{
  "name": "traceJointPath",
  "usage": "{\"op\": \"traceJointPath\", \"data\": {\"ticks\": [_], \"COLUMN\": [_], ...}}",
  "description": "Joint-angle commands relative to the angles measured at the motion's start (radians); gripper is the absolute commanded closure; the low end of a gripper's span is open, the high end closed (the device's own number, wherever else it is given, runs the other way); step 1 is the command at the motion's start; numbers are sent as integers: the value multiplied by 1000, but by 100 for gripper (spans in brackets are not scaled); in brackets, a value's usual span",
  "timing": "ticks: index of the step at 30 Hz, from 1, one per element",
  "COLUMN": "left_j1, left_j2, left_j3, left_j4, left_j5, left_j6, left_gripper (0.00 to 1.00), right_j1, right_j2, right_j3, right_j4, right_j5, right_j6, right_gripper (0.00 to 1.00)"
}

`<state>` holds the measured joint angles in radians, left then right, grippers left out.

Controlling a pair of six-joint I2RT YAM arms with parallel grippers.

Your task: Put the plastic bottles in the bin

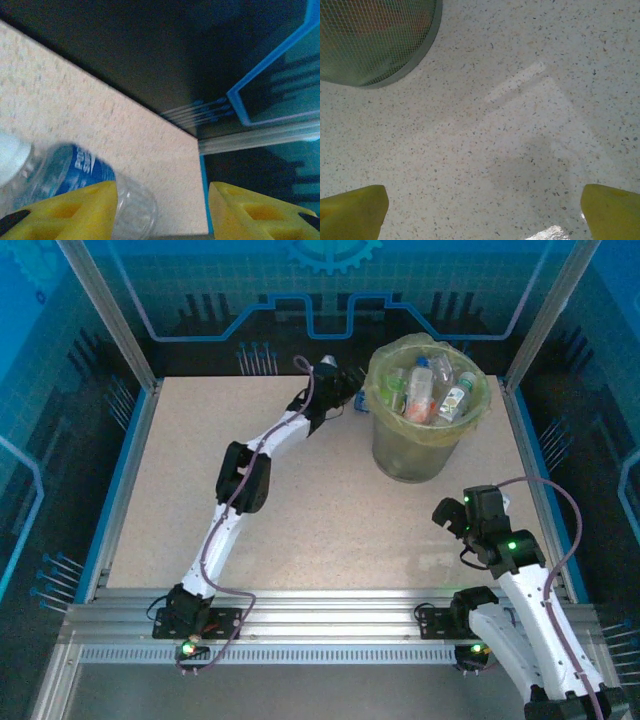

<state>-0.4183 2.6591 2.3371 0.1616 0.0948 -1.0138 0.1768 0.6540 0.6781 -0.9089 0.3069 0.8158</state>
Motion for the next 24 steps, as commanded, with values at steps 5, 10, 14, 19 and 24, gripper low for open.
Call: {"op": "traceJointPath", "data": {"ticks": [5, 10, 14, 19, 24], "left_j1": [26, 60, 81, 104, 107], "left_j2": [74, 271, 307, 346, 390], "left_j3": [106, 368, 355, 361, 405], "left_j4": [65, 156, 190, 162, 122], "left_j5": [-69, -118, -176, -195, -168], "left_j6": [39, -9, 14, 6, -5], "left_gripper": [41, 38, 36, 22, 20], "right_j1": [12, 15, 15, 18, 23], "right_j2": [-18, -6, 10, 21, 22], "right_j3": [7, -3, -5, -8, -21], "right_j4": [-35, -20, -16, -19, -4], "right_j5": [18, -2, -25, -28, -43], "right_j6": [12, 13, 7, 4, 15], "right_gripper": [0, 0, 0, 0, 0]}}
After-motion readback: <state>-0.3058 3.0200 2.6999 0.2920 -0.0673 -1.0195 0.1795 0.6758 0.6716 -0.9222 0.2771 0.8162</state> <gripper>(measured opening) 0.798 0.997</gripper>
